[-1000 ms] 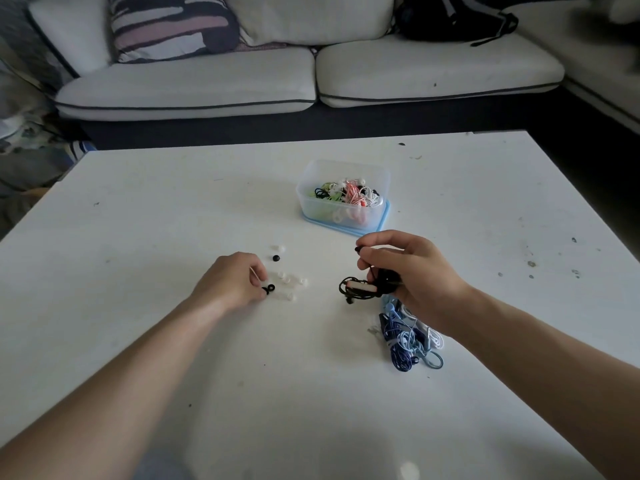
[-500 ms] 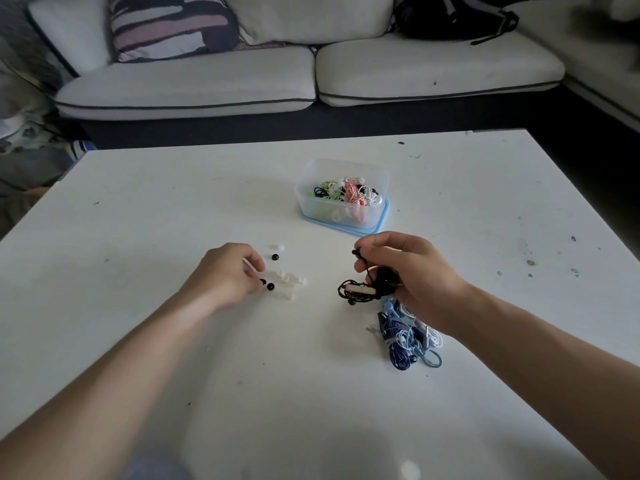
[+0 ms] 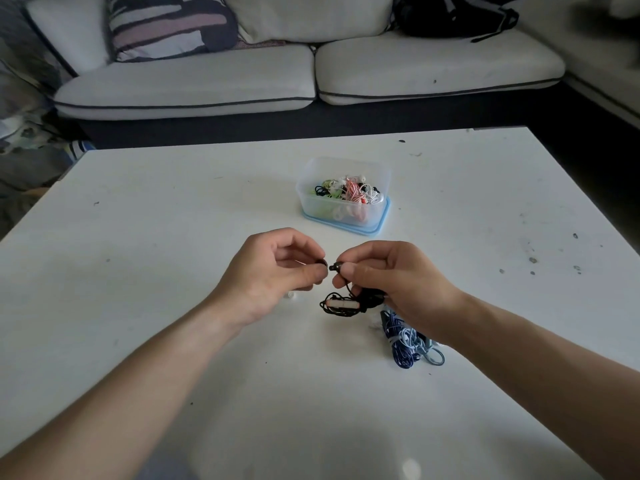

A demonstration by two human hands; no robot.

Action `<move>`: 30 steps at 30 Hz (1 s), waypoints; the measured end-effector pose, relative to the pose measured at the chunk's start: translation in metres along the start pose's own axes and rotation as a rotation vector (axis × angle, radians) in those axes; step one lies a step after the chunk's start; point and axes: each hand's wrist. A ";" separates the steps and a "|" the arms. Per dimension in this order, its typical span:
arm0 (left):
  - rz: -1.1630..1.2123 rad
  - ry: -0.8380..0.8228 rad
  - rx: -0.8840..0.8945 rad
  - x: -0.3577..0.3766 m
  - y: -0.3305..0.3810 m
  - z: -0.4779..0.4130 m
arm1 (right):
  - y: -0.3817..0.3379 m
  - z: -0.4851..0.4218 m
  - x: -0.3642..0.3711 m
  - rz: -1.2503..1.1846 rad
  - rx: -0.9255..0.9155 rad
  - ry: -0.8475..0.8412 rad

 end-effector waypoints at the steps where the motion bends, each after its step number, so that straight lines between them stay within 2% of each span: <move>1: 0.003 -0.009 0.007 0.001 0.000 0.000 | 0.000 0.000 0.000 -0.002 -0.005 0.003; 15: 0.038 -0.025 -0.016 0.007 0.006 0.004 | -0.002 -0.001 0.000 0.004 -0.023 0.061; 21: 0.179 -0.042 -0.057 0.007 0.006 0.005 | -0.004 0.000 -0.001 -0.001 -0.030 0.080; 30: 0.202 -0.011 -0.074 0.008 0.005 0.003 | -0.006 -0.001 -0.004 -0.047 -0.057 0.071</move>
Point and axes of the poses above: each hand's wrist, its own z-axis away from the middle knuckle, its own x-axis out of the palm, y = z × x, and after that the axes turned 3 degrees about z, right-handed
